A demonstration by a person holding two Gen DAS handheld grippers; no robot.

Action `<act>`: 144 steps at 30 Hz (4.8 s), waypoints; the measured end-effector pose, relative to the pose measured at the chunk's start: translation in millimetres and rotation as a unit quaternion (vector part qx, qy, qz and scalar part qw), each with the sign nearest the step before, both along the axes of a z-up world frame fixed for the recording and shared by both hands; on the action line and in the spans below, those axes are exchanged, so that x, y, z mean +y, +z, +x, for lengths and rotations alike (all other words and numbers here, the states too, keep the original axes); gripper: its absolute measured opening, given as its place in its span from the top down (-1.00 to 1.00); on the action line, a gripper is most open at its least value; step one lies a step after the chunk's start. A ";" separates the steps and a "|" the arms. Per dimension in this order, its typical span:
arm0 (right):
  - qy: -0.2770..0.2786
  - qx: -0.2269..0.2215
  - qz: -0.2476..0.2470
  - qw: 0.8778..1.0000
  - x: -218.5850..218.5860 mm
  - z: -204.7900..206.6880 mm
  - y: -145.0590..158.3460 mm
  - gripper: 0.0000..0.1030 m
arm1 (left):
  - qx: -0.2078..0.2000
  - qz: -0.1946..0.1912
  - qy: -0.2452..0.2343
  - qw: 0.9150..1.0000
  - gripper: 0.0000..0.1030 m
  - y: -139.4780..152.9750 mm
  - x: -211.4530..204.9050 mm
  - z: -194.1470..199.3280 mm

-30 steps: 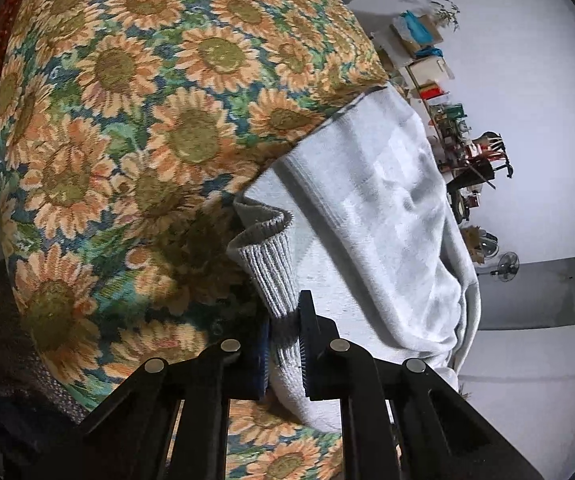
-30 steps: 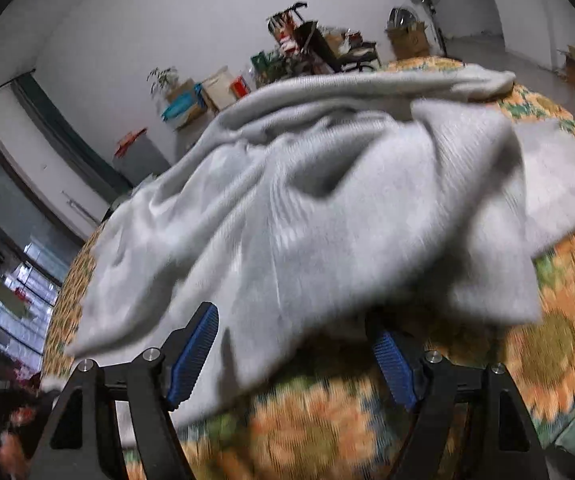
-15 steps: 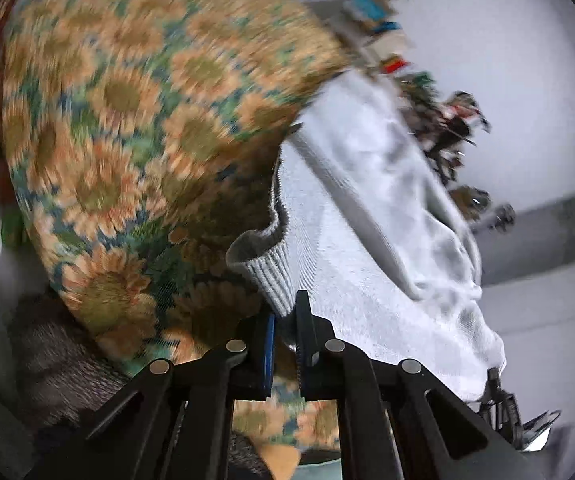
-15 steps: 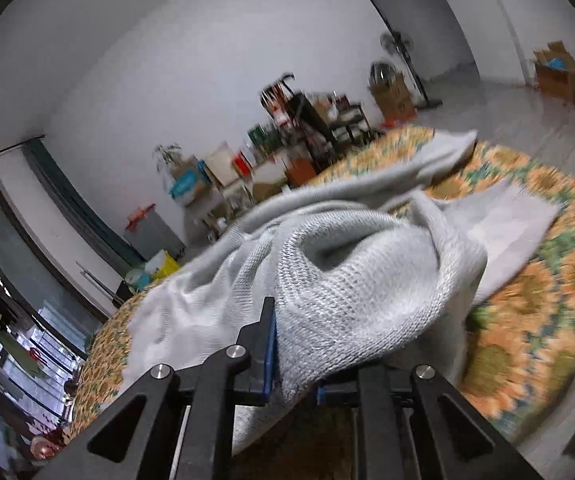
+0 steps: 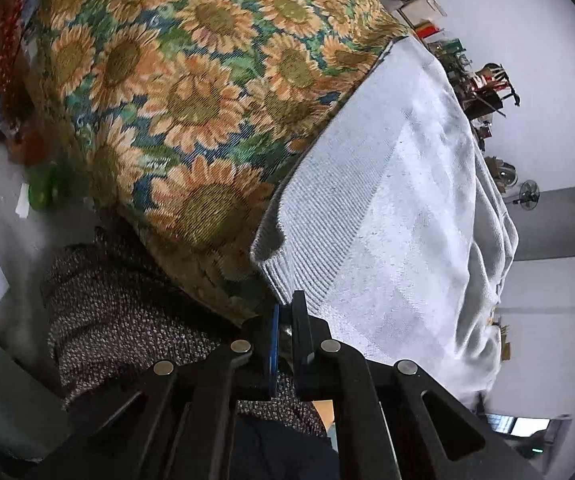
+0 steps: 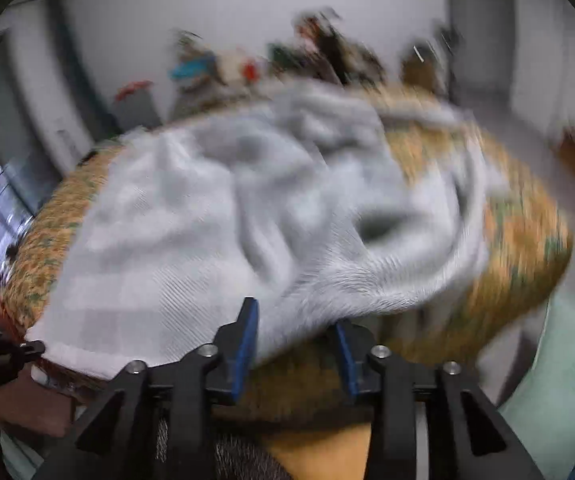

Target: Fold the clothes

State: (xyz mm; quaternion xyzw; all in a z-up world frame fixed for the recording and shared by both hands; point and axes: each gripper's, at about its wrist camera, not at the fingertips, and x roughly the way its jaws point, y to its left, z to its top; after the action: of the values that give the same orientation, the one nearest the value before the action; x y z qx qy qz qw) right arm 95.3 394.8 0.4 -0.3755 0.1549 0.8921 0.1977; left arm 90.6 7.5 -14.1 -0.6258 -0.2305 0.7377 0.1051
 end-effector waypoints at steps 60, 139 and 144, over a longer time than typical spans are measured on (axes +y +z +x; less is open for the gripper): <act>-0.023 -0.047 0.030 0.998 240.8 -270.0 4.2 -0.51 | -0.010 -0.037 -0.048 0.998 -0.31 -4.6 254.8 -201.3; -0.047 -0.103 -0.042 0.993 270.8 -64.7 -43.3 -0.04 | -0.063 0.152 -0.158 0.974 -0.32 -2.9 308.9 -82.0; -0.024 -0.161 -0.011 0.987 252.7 -61.4 -47.7 0.67 | -0.061 0.155 -0.140 0.976 -0.31 -2.1 292.5 -82.7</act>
State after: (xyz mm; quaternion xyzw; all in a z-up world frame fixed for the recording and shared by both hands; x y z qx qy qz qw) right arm 33.9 647.5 -47.3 -0.5123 0.1394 0.8136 0.2370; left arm 7.9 299.9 -16.3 -0.6721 -0.2575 0.6313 0.2888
